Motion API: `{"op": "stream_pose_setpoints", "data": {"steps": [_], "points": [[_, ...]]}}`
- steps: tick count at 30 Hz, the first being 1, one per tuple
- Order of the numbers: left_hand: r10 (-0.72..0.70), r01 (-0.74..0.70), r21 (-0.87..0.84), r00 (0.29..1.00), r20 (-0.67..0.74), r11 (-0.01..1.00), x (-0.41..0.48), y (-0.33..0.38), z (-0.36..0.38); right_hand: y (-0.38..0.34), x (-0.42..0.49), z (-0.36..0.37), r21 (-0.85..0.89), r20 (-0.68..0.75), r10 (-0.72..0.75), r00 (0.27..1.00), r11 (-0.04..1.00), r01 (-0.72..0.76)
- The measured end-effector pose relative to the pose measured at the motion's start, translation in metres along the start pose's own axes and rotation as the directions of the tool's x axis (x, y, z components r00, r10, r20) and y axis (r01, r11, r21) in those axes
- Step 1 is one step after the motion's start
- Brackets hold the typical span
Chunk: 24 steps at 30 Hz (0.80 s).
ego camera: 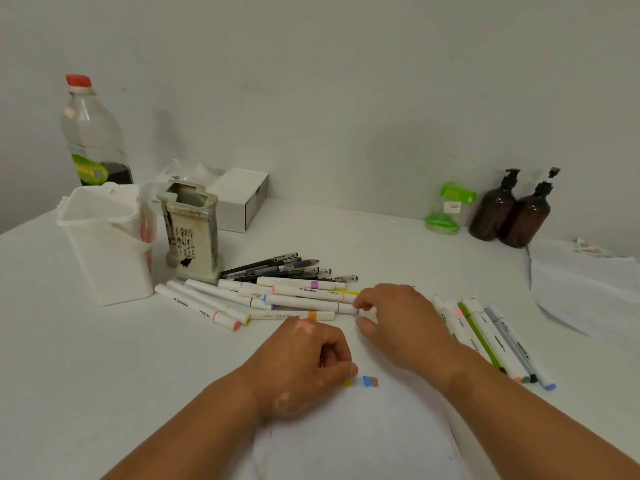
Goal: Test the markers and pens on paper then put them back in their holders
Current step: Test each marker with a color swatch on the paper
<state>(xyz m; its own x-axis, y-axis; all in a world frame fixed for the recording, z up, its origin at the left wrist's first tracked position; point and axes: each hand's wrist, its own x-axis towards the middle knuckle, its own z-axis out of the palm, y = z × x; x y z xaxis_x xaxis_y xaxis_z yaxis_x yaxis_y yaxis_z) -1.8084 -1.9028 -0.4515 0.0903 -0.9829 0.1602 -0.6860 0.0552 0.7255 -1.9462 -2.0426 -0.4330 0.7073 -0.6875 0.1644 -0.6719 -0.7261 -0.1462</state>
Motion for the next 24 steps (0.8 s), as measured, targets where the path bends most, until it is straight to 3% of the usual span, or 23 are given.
{"op": "stream_pose_setpoints", "data": {"steps": [16, 20, 24], "points": [[-0.056, 0.056, -0.020, 0.998, 0.002, 0.998, 0.000, -0.002, -0.003, -0.006, 0.016, 0.008, -0.160, -0.019, -0.084, 0.996, 0.984, 0.080], [-0.083, 0.083, -0.014, 0.996, -0.010, 0.996, 0.000, -0.003, -0.005, 0.013, -0.002, -0.009, -0.022, -0.073, -0.027, 0.997, 0.999, 0.026], [-0.078, 0.077, -0.014, 0.996, -0.042, 0.997, 0.000, 0.000, -0.003, 0.027, -0.029, -0.020, 0.273, -0.058, 0.083, 0.995, 0.960, -0.064]]}}
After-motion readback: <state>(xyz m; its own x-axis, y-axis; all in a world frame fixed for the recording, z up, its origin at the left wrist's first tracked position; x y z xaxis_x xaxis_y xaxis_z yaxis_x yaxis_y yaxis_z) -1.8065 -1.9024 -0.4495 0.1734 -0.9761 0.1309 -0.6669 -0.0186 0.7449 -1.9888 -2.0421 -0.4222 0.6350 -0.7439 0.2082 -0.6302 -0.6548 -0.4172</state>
